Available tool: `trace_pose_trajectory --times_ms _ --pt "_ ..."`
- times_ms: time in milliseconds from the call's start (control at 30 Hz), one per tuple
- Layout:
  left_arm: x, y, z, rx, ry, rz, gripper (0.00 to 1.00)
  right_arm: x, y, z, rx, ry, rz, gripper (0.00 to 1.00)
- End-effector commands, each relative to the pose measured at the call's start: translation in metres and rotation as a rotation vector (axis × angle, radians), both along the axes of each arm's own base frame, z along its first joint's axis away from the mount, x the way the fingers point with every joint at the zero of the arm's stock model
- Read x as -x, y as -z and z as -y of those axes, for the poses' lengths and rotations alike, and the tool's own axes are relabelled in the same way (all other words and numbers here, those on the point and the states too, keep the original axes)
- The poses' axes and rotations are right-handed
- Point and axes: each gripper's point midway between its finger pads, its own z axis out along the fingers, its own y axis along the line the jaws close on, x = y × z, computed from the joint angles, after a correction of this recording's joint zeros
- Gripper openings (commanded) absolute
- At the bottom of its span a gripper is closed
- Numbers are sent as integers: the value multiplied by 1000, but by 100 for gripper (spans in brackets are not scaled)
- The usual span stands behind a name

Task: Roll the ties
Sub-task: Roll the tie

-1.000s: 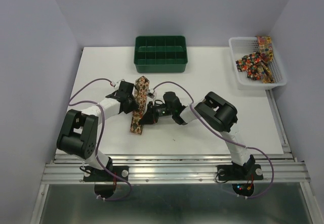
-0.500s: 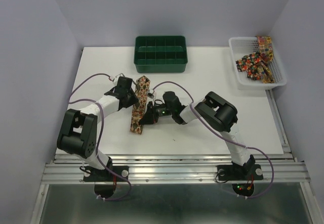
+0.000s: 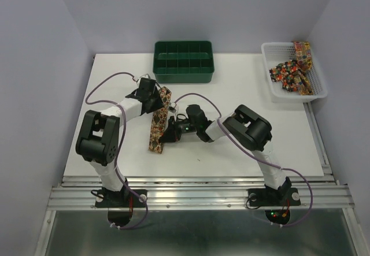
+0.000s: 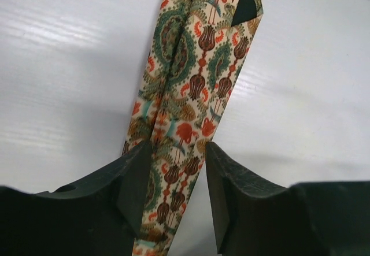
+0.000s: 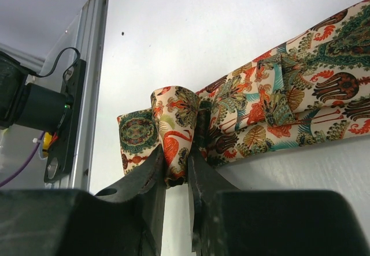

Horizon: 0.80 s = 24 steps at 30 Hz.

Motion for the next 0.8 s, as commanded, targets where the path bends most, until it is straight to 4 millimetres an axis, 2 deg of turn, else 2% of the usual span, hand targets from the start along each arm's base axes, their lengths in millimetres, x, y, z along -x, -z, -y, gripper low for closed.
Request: trace_pose_trajectory --times_ms 0,33,167,233,367,400,433,467,500,533,633,767 --pt "-20 0 5 -17 38 9 49 14 23 13 86 -17 -37 1" --pt "-17 10 5 -25 36 -17 49 15 23 14 88 -19 -36 1" --pt "-6 32 5 -13 30 -71 45 18 22 15 83 -28 -37 1" --pt "6 44 4 -1 34 -101 42 19 22 17 83 -33 -37 1" --pt "29 42 4 11 26 -95 41 28 19 21 86 -54 -6 1" --pt "40 48 1 9 19 -111 41 30 19 22 91 -65 2 1" --pt "43 42 1 21 6 -99 41 35 19 23 97 -77 4 1" --pt "47 43 -1 24 -4 -105 41 37 10 22 88 -80 22 1" --pt "56 49 -5 21 -18 -122 41 40 10 25 90 -90 32 1" --pt "59 48 -5 32 -34 -121 41 45 4 24 81 -101 43 1" --pt "66 49 -5 32 -45 -125 41 59 6 26 90 -124 30 1" --pt "67 50 -8 21 -67 -125 41 67 2 24 78 -135 35 1"
